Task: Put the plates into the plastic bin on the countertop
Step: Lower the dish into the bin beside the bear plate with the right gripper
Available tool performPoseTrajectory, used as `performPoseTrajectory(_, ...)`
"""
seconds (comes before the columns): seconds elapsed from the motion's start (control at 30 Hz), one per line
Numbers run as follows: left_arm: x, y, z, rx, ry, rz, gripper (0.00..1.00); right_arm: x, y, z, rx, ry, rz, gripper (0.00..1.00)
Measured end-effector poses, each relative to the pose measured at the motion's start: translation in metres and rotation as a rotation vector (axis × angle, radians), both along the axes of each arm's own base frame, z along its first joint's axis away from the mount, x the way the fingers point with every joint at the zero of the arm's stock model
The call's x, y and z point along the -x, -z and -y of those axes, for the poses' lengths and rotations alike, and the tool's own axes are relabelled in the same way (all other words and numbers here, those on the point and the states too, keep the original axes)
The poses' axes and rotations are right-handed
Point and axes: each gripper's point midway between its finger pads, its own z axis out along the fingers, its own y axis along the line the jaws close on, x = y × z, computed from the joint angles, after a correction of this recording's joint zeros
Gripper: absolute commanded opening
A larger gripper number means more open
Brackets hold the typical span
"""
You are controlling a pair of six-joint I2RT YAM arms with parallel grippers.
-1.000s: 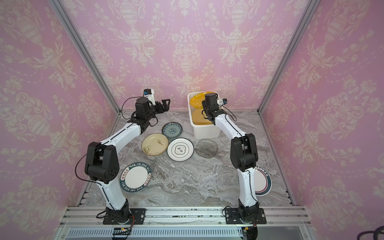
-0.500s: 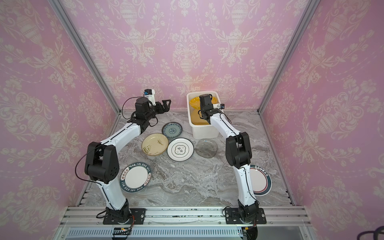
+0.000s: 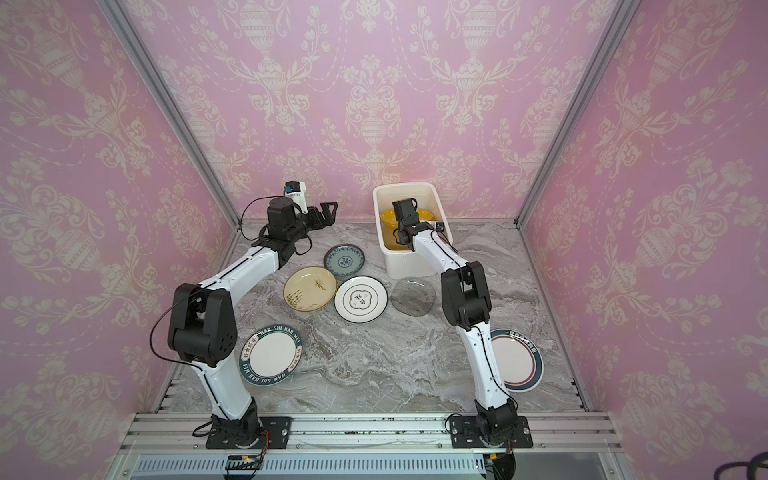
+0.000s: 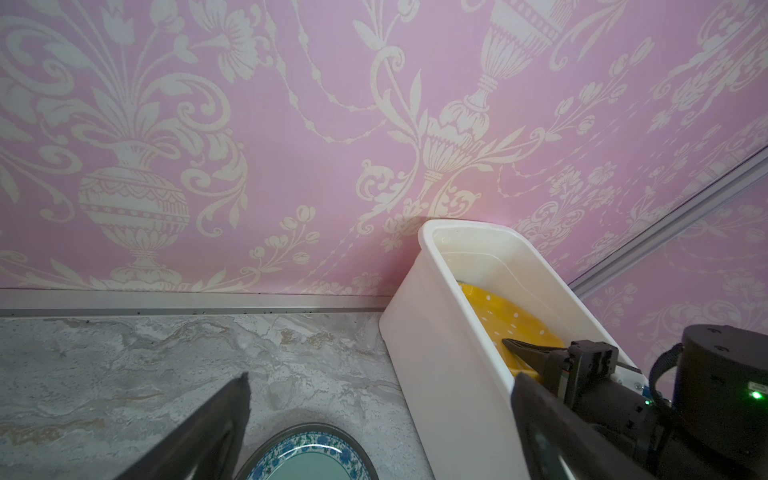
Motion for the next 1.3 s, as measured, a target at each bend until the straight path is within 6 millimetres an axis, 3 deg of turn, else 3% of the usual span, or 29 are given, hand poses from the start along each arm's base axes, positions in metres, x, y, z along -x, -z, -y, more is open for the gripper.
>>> performPoseTrajectory(0.27,0.000,0.002,0.000,-0.001,0.000,-0.007,0.99,0.000,0.017,0.000,-0.006,0.012,-0.032,0.01)
performPoseTrajectory(0.57,0.001,0.006,0.000,-0.004,0.000,-0.024,0.99,-0.001,0.017,0.001,-0.011,0.017,-0.032,0.30)
performPoseTrajectory(1.0,0.001,0.007,0.000,0.001,-0.002,-0.034,0.99,-0.005,0.011,0.000,-0.071,0.031,-0.009,0.56)
performPoseTrajectory(1.3,0.001,0.009,-0.001,-0.002,-0.003,-0.051,0.99,-0.004,0.015,-0.006,-0.123,-0.007,-0.036,0.63)
